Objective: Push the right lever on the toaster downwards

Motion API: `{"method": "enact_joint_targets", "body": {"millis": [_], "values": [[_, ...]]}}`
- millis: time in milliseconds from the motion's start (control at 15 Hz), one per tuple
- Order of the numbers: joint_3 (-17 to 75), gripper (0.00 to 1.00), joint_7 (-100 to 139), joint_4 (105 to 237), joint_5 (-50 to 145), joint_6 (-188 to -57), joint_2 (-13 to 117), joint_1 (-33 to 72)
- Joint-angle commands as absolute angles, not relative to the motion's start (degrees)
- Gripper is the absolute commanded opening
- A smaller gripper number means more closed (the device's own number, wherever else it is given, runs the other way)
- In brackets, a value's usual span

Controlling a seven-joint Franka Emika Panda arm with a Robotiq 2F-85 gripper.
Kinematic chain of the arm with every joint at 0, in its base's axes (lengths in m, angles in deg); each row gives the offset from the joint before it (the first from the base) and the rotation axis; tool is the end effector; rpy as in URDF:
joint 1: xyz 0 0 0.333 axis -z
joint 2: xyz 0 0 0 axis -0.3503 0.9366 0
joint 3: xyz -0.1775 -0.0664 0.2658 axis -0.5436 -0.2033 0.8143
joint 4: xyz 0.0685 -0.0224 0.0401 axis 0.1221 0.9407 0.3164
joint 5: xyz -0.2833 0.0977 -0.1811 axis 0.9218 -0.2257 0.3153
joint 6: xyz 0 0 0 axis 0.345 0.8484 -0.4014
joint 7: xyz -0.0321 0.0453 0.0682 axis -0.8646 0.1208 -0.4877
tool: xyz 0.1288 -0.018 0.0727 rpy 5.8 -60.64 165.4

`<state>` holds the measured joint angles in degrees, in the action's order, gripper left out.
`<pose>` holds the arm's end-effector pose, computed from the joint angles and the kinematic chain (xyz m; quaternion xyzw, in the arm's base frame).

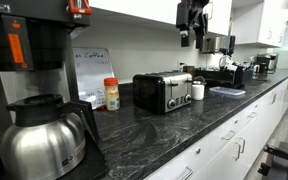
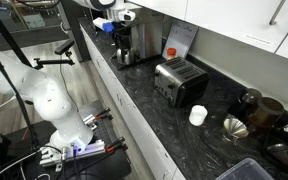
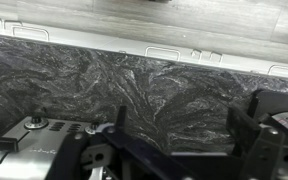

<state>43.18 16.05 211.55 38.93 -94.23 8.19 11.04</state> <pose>0.3375 0.1391 0.4968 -0.9970 -0.0775 -0.0008 0.0066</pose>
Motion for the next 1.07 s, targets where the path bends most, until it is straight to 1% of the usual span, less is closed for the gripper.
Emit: {"method": "enact_joint_targets", "body": {"millis": [0,467,1000], "values": [[39.68,1.0,17.12,213.58,41.2,-94.76,5.67,14.51],[34.47,1.0,15.82,217.41,48.88,-100.48,2.69,21.73],[31.7,1.0,16.61,222.44,50.26,-110.74,4.0,25.45]]}}
